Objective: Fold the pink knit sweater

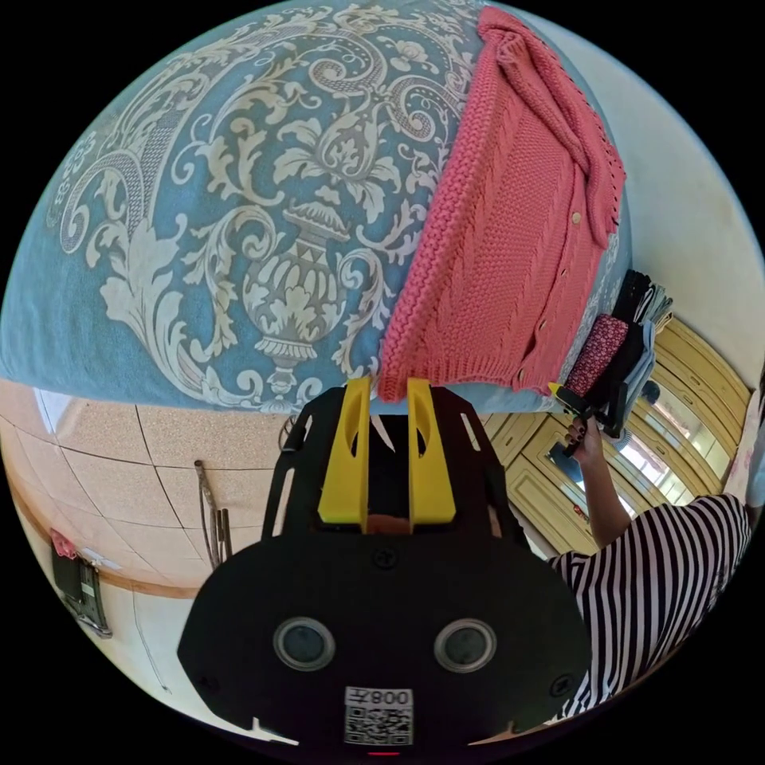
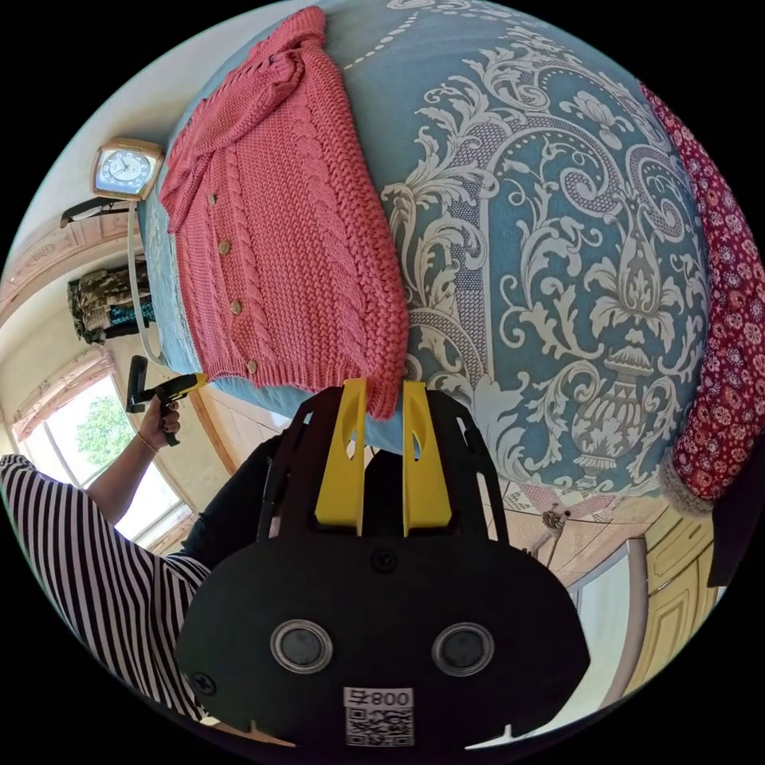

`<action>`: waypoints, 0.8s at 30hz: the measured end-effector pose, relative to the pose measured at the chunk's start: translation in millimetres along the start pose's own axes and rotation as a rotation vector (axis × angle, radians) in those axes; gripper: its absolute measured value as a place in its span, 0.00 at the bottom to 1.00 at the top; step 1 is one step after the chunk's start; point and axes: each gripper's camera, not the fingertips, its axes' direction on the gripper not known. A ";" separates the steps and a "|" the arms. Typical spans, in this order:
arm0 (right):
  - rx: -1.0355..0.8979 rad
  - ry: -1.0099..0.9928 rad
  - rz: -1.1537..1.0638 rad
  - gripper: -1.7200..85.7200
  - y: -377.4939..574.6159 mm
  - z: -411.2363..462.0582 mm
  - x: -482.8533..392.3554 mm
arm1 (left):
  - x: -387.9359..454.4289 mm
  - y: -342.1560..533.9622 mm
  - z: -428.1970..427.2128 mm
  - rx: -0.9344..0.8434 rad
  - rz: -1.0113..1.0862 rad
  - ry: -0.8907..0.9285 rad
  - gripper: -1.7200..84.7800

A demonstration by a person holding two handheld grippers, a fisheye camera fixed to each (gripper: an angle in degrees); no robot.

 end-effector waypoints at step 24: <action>0.388 -0.331 -0.429 0.04 -110.9 -181.5 -50.8 | 64.3 -59.4 -190.4 0.474 0.366 0.315 0.04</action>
